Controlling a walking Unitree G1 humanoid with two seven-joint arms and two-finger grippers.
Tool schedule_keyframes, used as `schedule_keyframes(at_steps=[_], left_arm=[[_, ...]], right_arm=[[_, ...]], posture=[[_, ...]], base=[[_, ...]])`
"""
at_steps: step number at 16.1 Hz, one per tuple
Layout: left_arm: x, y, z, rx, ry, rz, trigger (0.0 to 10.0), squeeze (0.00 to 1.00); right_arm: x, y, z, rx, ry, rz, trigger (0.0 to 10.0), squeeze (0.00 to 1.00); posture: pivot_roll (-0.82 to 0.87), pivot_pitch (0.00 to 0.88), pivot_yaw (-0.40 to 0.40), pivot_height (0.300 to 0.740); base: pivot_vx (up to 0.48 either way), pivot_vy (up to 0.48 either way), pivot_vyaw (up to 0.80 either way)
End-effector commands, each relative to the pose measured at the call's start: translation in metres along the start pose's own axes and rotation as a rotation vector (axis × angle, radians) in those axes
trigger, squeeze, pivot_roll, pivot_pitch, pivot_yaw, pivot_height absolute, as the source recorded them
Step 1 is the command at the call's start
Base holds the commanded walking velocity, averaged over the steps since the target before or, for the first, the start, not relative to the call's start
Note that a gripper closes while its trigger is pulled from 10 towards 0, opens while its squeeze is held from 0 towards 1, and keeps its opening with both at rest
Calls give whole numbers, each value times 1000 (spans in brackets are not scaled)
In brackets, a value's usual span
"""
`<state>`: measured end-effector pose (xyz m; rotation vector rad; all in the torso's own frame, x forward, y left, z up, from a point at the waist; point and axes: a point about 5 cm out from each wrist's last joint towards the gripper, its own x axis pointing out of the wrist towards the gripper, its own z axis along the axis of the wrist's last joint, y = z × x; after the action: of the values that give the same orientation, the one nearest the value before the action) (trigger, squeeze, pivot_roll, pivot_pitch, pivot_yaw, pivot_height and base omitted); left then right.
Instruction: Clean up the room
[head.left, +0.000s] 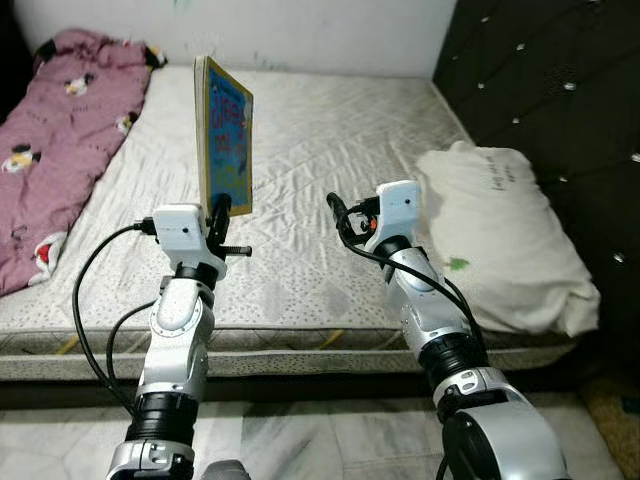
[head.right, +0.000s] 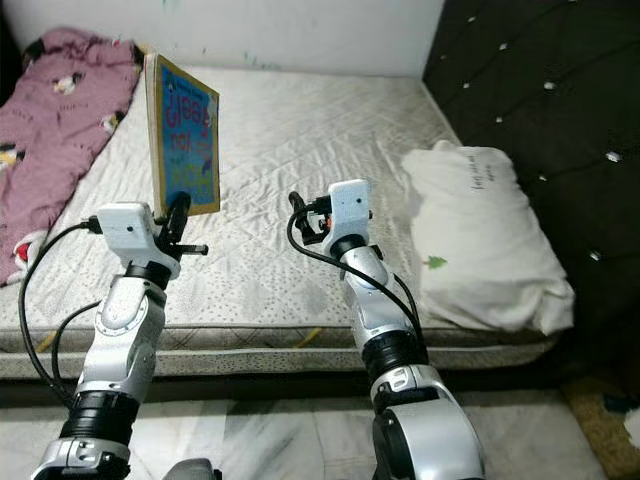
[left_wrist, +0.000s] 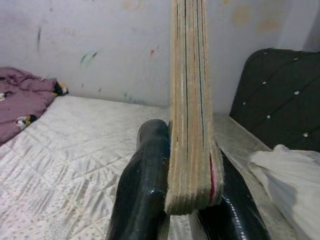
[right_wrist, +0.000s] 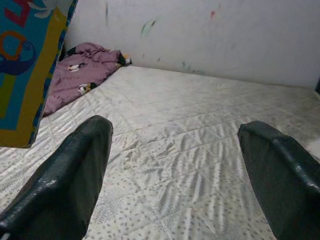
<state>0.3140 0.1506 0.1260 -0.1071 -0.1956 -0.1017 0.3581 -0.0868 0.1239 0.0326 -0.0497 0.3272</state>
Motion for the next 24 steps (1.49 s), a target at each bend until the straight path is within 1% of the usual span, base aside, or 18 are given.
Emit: schedule_keyframes(at_steps=[1, 4, 8, 9, 12, 16, 19, 24], left_arm=[[4, -3, 13, 4, -62, -25, 10000, 0], [5, -5, 12, 3, -62, -35, 10000, 0], [5, -4, 10, 0, -45, -28, 10000, 0], [5, -3, 8, 0, -27, -10, 10000, 0], [6, 0, 7, 3, -24, 37, 10000, 0], [6, -2, 5, -3, -12, 35, 10000, 0], [8, -2, 6, -19, -15, 31, 10000, 0], [8, -3, 5, -18, -8, 27, 10000, 0]], right_arm=[[2, -1, 4, -6, -7, 1, 10000, 0], [2, -1, 4, -6, -9, -2, 10000, 0], [2, -1, 3, -4, -3, -3, 10000, 0], [2, -1, 3, -3, 0, -2, 10000, 0], [2, -1, 2, -1, -1, 0, 10000, 0], [0, -1, 0, -23, 8, 3, 10000, 0], [0, 0, 0, -23, 6, 10, 10000, 0], [1, -1, 0, -14, 10, 8, 10000, 0]], posture=[[32, 0, -49, 740], [31, 0, -47, 740], [32, 0, -48, 740], [32, 0, -48, 740], [36, 0, -53, 740], [33, 0, -52, 740], [36, 0, -55, 740], [39, 0, -60, 740]], base=[[345, 0, 0], [349, 0, 0], [333, 0, 0], [0, 0, 0], [0, 0, 0], [0, 0, 0], [0, -409, 760], [0, -423, 0]])
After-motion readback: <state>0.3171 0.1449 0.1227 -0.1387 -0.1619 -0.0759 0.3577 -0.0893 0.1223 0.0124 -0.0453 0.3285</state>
